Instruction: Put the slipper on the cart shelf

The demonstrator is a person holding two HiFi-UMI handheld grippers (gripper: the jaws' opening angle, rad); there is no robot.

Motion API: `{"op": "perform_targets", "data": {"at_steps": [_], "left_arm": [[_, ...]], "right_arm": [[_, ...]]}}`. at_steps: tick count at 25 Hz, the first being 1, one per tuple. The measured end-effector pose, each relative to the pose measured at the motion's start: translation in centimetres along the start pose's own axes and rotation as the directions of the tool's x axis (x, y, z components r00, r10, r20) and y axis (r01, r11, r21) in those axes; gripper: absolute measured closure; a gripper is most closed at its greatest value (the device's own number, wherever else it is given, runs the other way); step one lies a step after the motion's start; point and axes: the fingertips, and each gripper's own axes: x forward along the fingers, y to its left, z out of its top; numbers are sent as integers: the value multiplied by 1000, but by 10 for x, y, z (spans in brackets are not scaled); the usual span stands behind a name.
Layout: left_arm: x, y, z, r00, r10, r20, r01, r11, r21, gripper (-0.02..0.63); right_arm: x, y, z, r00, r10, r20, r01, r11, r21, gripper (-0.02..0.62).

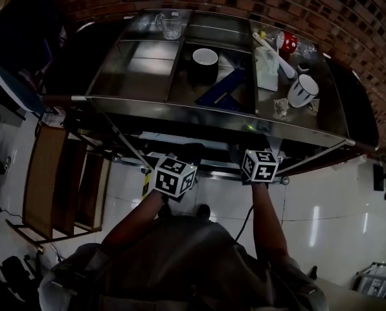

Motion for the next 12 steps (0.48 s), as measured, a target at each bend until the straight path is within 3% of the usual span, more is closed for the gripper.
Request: {"op": "perform_targets", "data": {"at_steps": [7,12], "left_arm": [[-1,1,12,998,-50,22,50,999,9,598],[-4,-5,22,995,-85,42,85,996,18,598]], "right_arm": [[-38,47,17,996,71,59,-70,997,-14,530],[-57,67,34,989,108,102,-107,994,-13,595]]}}
